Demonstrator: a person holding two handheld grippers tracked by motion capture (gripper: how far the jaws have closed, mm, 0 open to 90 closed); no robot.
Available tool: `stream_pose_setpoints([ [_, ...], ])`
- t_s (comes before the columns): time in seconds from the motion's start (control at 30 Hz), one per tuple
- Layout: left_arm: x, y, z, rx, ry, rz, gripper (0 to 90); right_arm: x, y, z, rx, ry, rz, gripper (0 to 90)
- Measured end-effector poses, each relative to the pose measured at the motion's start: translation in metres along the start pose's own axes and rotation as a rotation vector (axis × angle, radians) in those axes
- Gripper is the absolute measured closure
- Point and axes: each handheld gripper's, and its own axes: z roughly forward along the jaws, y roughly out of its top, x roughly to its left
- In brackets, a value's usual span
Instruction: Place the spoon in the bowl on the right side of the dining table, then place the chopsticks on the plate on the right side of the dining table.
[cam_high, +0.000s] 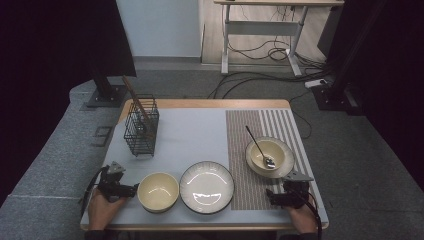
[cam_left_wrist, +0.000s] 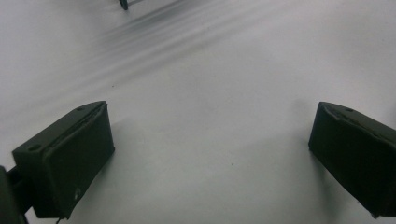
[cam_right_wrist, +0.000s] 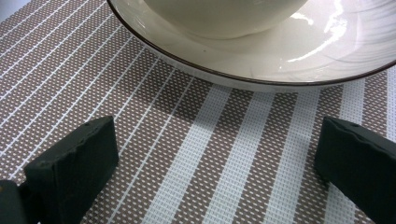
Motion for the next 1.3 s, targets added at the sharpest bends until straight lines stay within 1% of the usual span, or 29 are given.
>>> stream_pose_setpoints([
  [0.73,0.0,0.0,0.0,0.0,-0.001,-0.001,0.0,0.0,0.001,-0.002,0.015,0.005,-0.004,0.0],
  [0.87,0.0,0.0,0.0,0.0,0.0,0.0,0.0,-0.001,0.001,-0.006,0.034,0.026,0.001,0.2],
  [0.97,0.0,0.0,0.0,0.0,0.001,0.0,0.0,0.0,0.001,-0.011,0.022,0.032,0.003,0.2],
  [1.13,0.0,0.0,0.0,0.0,0.001,0.0,0.0,0.003,0.003,-0.022,-0.002,0.049,-0.018,0.0],
  [1.2,0.0,0.0,0.0,0.0,0.0,0.0,0.0,0.005,0.004,-0.026,-0.004,0.058,-0.026,0.0],
  [1.3,0.0,0.0,0.0,0.0,0.0,0.0,0.0,0.008,0.006,-0.029,0.01,0.07,-0.047,0.0],
])
